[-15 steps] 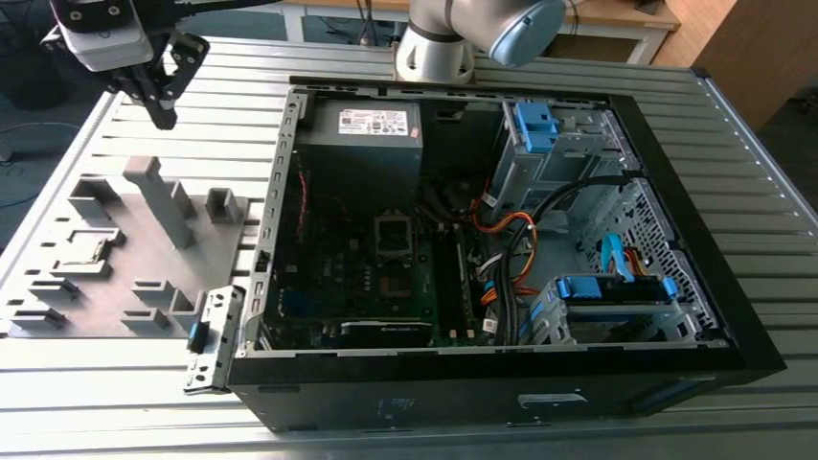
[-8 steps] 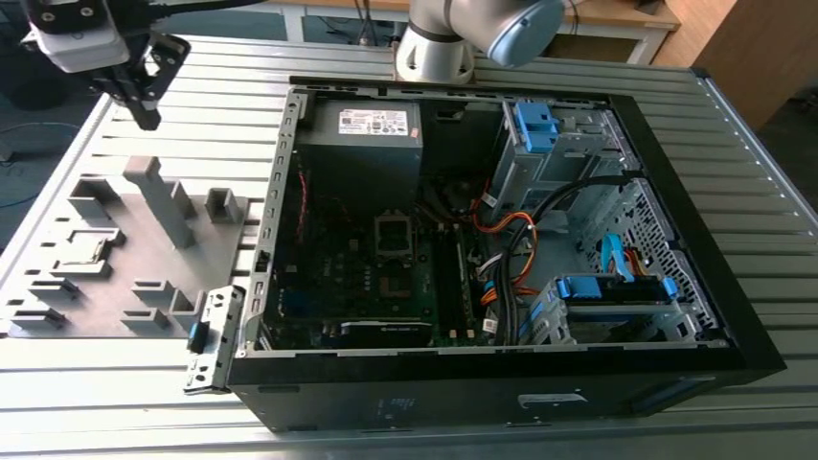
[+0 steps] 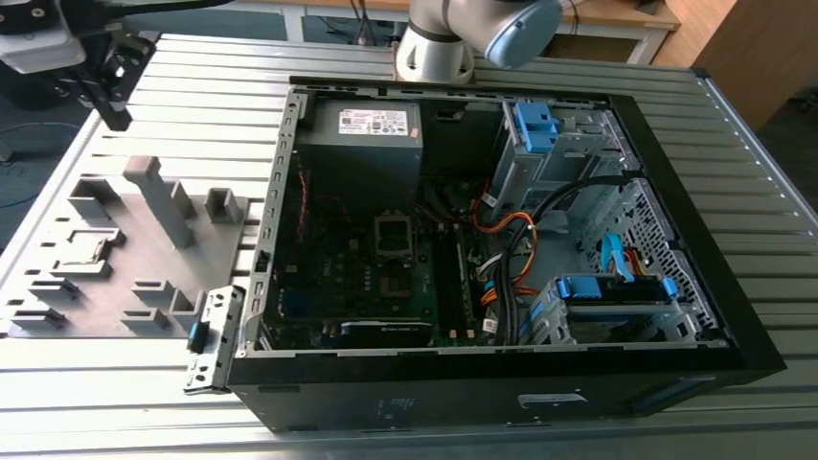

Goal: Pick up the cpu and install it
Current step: 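Reach for the cpu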

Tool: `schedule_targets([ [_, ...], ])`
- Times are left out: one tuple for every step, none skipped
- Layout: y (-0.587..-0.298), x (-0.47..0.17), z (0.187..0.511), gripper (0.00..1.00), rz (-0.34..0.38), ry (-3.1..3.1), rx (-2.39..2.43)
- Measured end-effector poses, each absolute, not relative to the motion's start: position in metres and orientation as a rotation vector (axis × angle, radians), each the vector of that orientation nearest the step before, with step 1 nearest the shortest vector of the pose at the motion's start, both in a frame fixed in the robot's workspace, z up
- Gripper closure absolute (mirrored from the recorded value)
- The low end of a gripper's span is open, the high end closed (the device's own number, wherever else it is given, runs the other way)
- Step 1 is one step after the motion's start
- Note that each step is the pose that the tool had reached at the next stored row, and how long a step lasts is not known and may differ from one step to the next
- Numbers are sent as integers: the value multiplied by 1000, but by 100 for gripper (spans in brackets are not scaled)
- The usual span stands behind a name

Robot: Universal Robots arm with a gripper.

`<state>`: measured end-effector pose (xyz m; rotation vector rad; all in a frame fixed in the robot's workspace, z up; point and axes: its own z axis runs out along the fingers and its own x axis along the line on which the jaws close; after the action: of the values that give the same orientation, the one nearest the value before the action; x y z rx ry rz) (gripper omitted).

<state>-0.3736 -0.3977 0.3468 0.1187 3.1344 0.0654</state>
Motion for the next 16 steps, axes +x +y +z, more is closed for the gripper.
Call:
schedule_targets([
  [-398,-377,346,89,65,3134,119],
  [-398,-381,346,89,65,3134,119],
  [-397,-384,346,89,65,3134,119],
  [-397,-388,345,89,65,3135,119],
  [-397,-392,345,89,65,3134,119],
  [-397,-395,344,89,65,3134,119],
  [-397,-398,344,89,65,3134,119],
  [-397,-401,344,89,65,3134,119],
  [-396,-404,344,89,65,3134,119],
  [-396,-407,343,89,65,3134,119],
  [-396,-410,342,89,65,3134,119],
  [-396,-413,341,89,65,3134,119],
  [-396,-415,340,89,65,3134,119],
  [-396,-417,339,89,65,3134,119],
  [-396,-418,338,89,65,3134,119],
  [-396,-420,336,89,64,3134,119],
])
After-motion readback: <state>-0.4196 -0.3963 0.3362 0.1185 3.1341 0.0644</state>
